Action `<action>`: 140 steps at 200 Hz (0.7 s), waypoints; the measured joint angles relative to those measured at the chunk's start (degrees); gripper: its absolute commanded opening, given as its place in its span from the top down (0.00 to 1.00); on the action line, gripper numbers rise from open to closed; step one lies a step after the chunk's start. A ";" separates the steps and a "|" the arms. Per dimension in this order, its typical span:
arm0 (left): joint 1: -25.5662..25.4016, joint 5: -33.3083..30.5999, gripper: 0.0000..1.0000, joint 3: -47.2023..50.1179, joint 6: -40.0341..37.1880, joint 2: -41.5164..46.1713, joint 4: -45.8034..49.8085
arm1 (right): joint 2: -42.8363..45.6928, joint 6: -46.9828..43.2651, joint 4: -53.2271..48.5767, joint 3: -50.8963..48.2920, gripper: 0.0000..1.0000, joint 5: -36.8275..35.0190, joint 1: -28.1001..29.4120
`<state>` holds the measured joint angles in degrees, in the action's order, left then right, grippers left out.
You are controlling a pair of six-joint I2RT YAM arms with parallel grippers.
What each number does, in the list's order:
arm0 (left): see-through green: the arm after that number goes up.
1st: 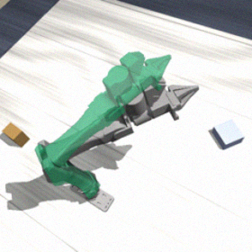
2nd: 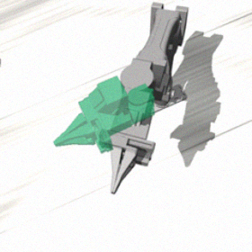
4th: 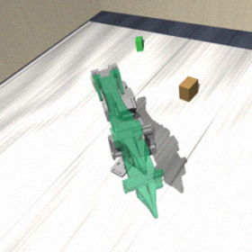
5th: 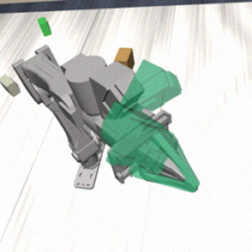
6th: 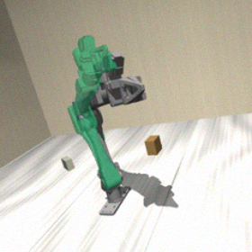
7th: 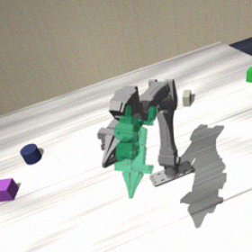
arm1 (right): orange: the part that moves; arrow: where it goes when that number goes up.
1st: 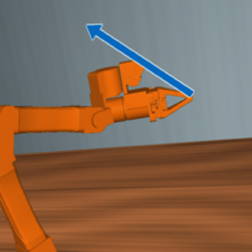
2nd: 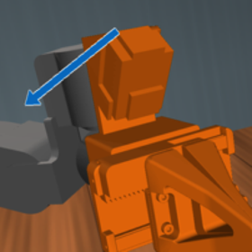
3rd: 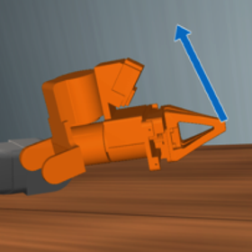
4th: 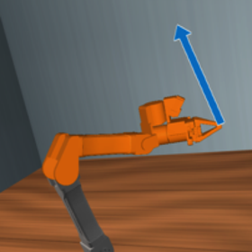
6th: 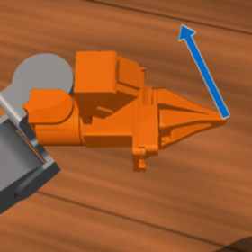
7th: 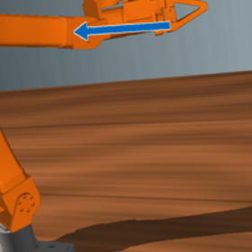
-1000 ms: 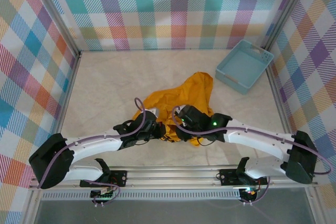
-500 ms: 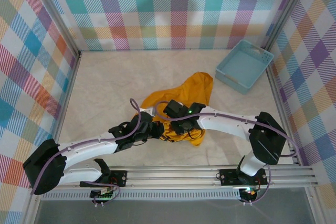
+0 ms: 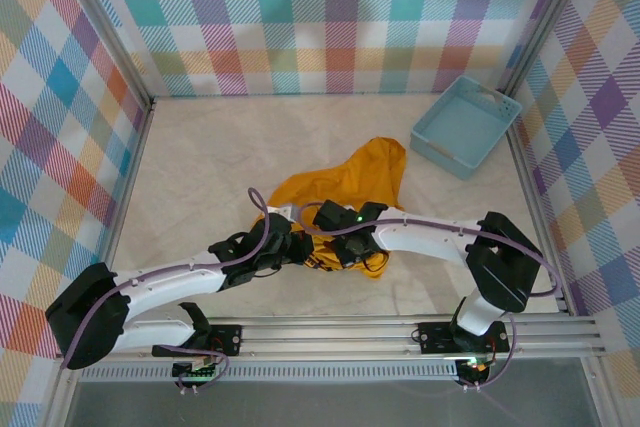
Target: Fold the inside-out t-shirt
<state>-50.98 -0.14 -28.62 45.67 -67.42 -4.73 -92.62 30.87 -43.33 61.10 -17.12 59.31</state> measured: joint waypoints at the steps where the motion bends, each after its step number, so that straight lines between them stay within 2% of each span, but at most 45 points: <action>1: 0.00 0.00 1.00 0.00 0.00 0.00 0.02 | 0.02 0.04 0.00 0.00 0.98 0.00 0.04; 20: -0.02 -0.79 1.00 -0.02 0.20 -0.02 0.22 | 2.60 -0.72 0.74 -0.48 1.00 -0.33 1.55; 42: 0.00 -1.79 1.00 -0.02 0.76 0.00 0.52 | 9.99 -1.75 2.23 -2.84 1.00 -0.52 2.86; 80: -0.02 -2.95 1.00 -0.02 1.79 0.42 1.70 | 21.57 -3.43 5.42 -10.99 0.93 -0.87 5.62; 118: -0.39 -2.89 1.00 -0.02 2.54 0.37 2.69 | 24.28 -3.32 8.83 -18.64 0.83 1.84 7.17; 140: -0.37 -2.93 0.94 -0.02 2.25 -0.33 4.37 | 24.30 -3.10 8.72 -20.37 0.77 3.63 7.17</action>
<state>-51.35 -3.07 -28.64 47.92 -67.75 -0.36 -68.31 27.77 -34.61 40.73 -13.50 66.48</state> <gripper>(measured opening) 0.052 0.197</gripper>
